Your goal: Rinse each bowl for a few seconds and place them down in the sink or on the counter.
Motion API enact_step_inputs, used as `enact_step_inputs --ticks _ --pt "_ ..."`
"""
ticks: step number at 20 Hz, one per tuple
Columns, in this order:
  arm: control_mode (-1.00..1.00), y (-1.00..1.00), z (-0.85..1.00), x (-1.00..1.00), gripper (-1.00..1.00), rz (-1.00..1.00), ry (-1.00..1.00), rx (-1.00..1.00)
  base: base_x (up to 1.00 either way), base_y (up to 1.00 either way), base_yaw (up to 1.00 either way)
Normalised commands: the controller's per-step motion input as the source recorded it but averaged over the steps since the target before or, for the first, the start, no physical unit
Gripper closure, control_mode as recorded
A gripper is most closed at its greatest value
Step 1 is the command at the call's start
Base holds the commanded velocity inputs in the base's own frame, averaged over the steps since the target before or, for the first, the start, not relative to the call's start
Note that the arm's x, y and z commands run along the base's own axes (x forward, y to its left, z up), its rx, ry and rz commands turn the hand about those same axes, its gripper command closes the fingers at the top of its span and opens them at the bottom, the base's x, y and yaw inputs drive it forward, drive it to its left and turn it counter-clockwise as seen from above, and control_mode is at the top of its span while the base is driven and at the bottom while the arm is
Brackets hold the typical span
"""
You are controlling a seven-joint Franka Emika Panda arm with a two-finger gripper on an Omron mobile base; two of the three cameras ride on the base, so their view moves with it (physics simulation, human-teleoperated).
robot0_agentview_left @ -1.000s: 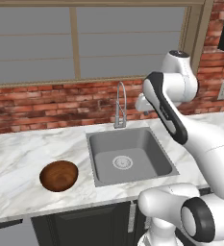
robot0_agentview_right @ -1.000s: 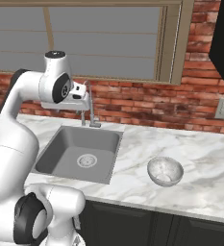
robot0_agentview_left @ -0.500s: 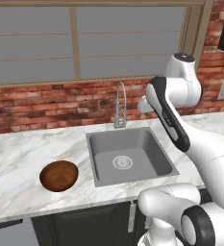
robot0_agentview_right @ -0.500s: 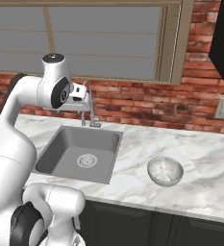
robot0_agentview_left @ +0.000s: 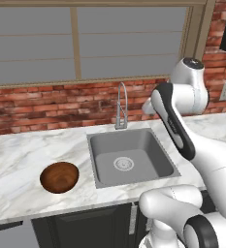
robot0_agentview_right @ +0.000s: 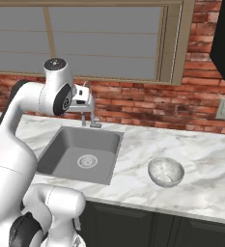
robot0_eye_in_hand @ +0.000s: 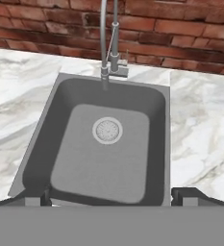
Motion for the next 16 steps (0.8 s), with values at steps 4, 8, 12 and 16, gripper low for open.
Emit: enact_step_inputs --ticks 4,8,12,16 --pt "-1.0 -0.06 -0.03 0.03 -1.0 0.02 -0.1 0.0 0.0 0.0 0.0" --pt "-1.0 -0.06 -0.05 0.06 -1.0 0.03 -0.07 0.0 0.0 0.0 0.0" --pt "-1.0 -0.06 -0.06 0.09 -1.0 0.04 -0.06 0.0 0.0 0.0 0.0" --pt "-1.0 -0.04 -0.08 0.11 -1.0 0.04 -0.05 0.0 0.0 0.0 0.0"
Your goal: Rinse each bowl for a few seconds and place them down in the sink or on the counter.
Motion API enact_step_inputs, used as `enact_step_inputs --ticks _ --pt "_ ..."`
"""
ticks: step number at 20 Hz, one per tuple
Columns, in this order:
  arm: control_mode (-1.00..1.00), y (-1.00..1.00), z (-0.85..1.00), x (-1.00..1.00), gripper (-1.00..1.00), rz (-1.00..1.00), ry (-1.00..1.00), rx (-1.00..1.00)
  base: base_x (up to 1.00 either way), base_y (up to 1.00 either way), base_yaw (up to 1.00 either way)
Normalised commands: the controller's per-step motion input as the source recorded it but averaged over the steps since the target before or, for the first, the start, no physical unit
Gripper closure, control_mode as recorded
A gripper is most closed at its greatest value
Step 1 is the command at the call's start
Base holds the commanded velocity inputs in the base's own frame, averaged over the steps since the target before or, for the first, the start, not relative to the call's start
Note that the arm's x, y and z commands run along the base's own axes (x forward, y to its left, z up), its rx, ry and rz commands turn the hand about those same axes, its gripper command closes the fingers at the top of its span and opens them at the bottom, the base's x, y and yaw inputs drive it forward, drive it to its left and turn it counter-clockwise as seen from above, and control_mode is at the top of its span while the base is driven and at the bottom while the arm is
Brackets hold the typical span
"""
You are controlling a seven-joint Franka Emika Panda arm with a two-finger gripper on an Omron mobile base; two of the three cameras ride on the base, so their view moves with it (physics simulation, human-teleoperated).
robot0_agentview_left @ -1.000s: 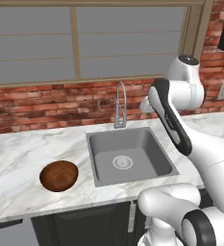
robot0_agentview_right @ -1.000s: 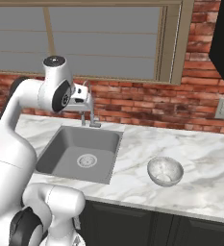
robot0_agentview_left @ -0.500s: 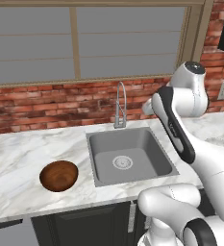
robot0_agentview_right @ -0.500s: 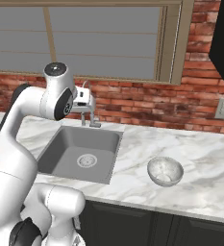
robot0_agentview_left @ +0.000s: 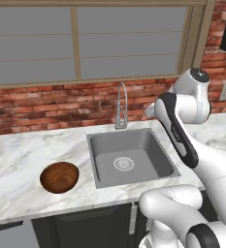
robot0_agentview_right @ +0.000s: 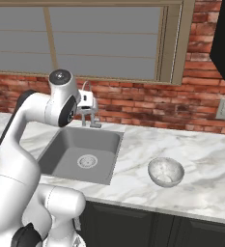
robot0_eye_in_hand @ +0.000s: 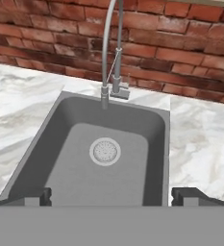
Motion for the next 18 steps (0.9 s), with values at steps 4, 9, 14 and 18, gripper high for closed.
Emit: enact_step_inputs --ticks 4,9,14,18 --pt "-1.0 -0.03 -0.06 0.17 -1.0 0.04 -0.04 0.0 0.0 0.0 0.0" --pt "-1.0 -0.05 -0.06 0.19 -1.0 0.05 -0.03 0.0 0.0 0.0 0.0" --pt "-1.0 -0.06 -0.13 0.18 -1.0 0.03 -0.06 -0.02 0.0 0.0 0.0" --pt "-1.0 -0.02 -0.14 0.21 -1.0 0.0 -0.06 -0.03 0.0 0.0 0.0"
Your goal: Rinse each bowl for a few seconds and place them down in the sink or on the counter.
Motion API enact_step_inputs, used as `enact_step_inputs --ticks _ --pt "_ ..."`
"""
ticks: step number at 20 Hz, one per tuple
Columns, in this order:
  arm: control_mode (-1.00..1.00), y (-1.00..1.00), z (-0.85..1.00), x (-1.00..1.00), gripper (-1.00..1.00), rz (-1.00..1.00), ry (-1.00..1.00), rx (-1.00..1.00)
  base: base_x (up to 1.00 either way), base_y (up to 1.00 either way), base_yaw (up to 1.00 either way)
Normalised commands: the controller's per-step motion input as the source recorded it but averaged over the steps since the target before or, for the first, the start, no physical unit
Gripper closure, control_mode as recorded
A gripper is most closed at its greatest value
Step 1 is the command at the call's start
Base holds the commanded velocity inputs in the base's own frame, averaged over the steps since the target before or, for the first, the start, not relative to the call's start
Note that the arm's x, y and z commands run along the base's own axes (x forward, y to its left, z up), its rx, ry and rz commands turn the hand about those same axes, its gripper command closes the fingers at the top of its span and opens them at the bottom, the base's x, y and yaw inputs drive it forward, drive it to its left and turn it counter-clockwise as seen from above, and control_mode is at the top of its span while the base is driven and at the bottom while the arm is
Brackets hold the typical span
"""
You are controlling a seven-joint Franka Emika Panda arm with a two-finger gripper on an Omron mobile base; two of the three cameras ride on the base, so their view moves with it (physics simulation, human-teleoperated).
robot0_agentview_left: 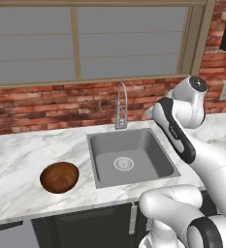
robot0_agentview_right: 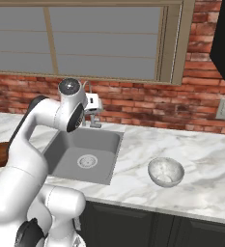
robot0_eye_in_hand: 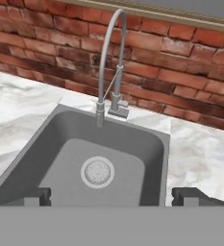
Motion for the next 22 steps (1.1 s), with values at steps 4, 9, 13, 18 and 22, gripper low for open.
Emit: enact_step_inputs --ticks 4,9,13,18,22 --pt "-1.0 -0.03 -0.07 0.09 -1.0 0.03 -0.06 0.0 0.0 0.0 0.0" --pt "-1.0 -0.07 -0.08 0.06 -1.0 0.05 -0.08 0.01 0.0 0.0 0.0" --pt "-1.0 -0.07 -0.1 0.04 -1.0 0.08 -0.1 0.0 0.0 0.0 0.0" --pt "-1.0 -0.07 -0.11 0.04 -1.0 0.09 -0.1 0.0 0.0 0.0 0.0" --pt "-1.0 -0.08 -0.1 0.08 -1.0 0.08 -0.1 0.0 0.0 0.0 0.0"
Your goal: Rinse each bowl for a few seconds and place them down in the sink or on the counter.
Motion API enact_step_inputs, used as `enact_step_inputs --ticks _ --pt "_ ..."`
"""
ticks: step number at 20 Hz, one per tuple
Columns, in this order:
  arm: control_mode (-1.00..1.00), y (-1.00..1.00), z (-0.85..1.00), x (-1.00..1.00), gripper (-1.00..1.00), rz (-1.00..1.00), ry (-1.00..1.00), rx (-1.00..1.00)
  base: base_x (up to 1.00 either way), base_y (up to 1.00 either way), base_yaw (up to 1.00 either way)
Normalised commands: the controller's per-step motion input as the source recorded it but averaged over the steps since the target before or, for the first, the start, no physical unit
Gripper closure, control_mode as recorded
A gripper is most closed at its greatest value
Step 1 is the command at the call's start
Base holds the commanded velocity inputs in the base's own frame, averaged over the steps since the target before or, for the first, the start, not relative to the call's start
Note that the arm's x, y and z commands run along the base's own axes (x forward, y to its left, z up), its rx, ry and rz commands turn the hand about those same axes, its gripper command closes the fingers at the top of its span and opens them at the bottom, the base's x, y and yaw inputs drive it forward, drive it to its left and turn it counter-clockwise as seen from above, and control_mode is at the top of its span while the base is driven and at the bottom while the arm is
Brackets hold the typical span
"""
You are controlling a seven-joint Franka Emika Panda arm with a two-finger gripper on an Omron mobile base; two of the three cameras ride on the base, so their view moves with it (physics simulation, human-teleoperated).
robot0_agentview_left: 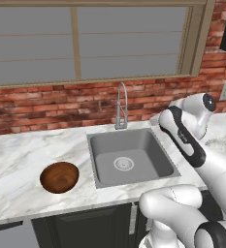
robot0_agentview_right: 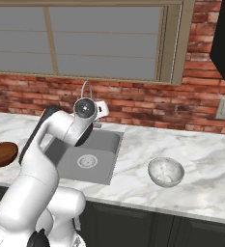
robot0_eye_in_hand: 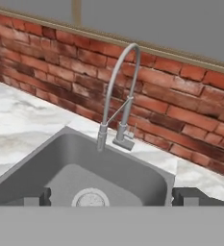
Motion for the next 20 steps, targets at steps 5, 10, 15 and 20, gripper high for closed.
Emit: enact_step_inputs --ticks 5,10,15,20 --pt "-1.0 -0.08 -0.08 0.12 -1.0 0.08 -0.1 0.0 0.0 0.0 0.0" --pt "-1.0 -0.08 -0.08 0.12 -1.0 0.08 -0.11 0.0 0.0 0.0 0.0" --pt "-1.0 -0.05 -0.14 0.12 -1.0 0.07 -0.1 0.0 0.0 0.0 0.0" --pt "-1.0 -0.01 -0.14 0.2 -1.0 0.07 -0.06 0.01 0.0 0.0 0.0"
